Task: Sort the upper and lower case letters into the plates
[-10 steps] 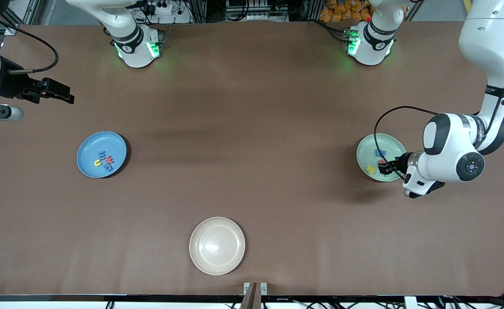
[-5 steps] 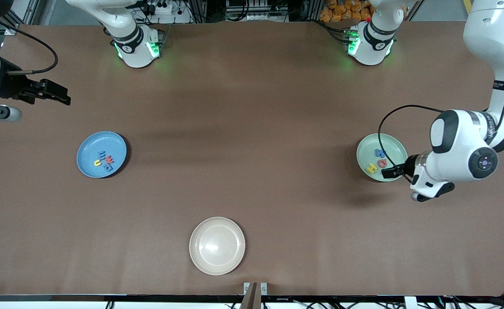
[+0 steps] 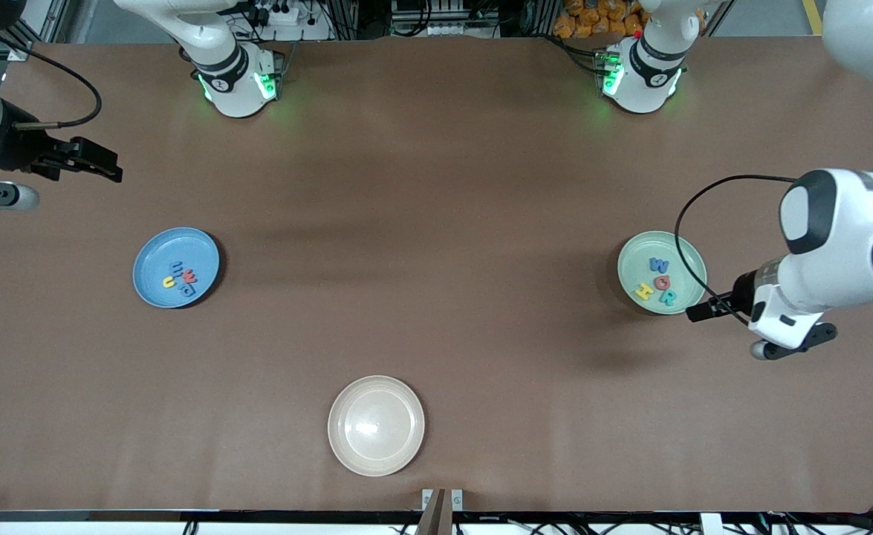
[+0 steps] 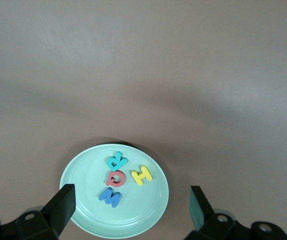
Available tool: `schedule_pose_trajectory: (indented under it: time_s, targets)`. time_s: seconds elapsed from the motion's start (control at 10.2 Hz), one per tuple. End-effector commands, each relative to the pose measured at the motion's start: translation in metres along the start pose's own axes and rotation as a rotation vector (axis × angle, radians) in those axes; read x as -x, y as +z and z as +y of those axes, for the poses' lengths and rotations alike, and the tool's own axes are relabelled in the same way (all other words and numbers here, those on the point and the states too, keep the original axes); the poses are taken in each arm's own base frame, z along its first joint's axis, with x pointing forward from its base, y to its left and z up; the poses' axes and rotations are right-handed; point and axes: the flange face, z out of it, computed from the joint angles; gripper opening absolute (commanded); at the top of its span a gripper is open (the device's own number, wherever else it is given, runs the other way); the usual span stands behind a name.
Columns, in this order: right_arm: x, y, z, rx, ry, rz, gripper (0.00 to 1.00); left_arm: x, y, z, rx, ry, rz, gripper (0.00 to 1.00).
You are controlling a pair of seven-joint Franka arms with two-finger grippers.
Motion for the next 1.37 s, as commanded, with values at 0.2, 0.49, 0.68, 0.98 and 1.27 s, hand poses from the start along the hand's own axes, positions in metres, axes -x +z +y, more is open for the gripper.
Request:
schedule_pose_trajectory:
  time_s: [0.2, 0.49, 0.68, 0.98, 1.27]
  targets:
    - [-0.001, -0.005, 0.0, 0.0, 0.015, 0.015, 1.0, 0.035, -0.125, -0.004, 0.0, 0.046, 0.075, 1.0]
    - [-0.008, -0.01, 0.003, 0.002, 0.018, 0.023, 1.0, 0.072, -0.166, 0.016, -0.034, 0.076, 0.092, 1.0]
    - [-0.009, -0.008, 0.004, 0.007, 0.02, 0.019, 1.0, 0.091, -0.196, 0.012, -0.029, 0.076, 0.119, 1.0]
    - [-0.007, -0.006, 0.01, 0.007, 0.031, 0.016, 1.0, 0.103, -0.218, 0.016, -0.015, 0.072, 0.104, 1.0]
    - [-0.012, -0.005, 0.009, 0.004, 0.03, 0.048, 1.0, 0.094, -0.226, -0.031, 0.0, 0.009, 0.075, 1.0]
